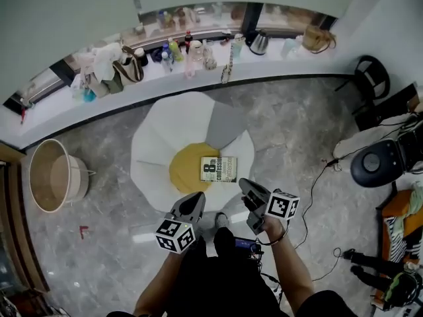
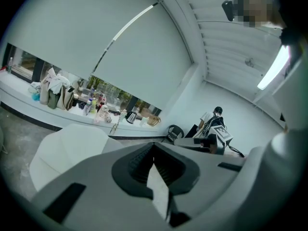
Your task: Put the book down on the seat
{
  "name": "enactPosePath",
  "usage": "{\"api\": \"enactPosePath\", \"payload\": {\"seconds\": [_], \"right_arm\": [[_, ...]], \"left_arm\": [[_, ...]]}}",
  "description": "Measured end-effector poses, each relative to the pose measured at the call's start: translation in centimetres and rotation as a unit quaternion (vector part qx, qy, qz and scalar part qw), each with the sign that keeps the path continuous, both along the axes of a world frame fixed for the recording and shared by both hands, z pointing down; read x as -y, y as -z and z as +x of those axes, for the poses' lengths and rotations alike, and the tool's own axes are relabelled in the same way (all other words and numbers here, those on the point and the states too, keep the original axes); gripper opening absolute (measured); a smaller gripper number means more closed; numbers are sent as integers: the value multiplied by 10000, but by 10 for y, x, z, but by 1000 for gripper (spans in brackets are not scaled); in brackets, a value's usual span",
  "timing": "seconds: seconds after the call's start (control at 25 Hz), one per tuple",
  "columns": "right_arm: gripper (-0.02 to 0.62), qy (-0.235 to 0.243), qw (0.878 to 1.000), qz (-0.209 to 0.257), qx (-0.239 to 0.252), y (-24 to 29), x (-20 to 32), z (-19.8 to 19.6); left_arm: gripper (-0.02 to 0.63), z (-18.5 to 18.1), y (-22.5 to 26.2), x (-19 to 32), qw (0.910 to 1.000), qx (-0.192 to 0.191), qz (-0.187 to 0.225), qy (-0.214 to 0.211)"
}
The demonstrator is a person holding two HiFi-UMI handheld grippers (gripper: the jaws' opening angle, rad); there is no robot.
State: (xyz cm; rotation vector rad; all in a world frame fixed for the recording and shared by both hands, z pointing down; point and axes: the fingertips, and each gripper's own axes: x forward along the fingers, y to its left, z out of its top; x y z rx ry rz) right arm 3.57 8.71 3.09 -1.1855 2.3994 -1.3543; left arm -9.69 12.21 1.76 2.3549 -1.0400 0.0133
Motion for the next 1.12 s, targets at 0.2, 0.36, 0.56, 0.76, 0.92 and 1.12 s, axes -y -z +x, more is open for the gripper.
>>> {"api": "enactPosePath", "payload": {"seconds": [0.2,0.36,0.56,0.76,0.92,1.12], "right_arm": [[15,230,9962,682,-495,39,-12,-10],[15,619,9876,1191,-814,63,-27,-27],[15,971,9754,1713,-992,88,-39,-49],[15,1320,9623,2046,-1216,104,-50,-66],[15,1490,9575,2108,-1286,107,-63,-72],[15,1541,9545,2211,-1275,121,-61,-76]], "left_arm": [[11,5,20,-17,9998,-23,163,-120],[11,10,42,-21,9991,-60,384,-149],[11,5,67,-21,9976,-121,663,-182],[11,-7,90,-21,9963,-309,787,-143],[11,-14,96,-29,9963,-341,773,-152],[11,-21,109,-27,9955,-252,898,-166]]}}
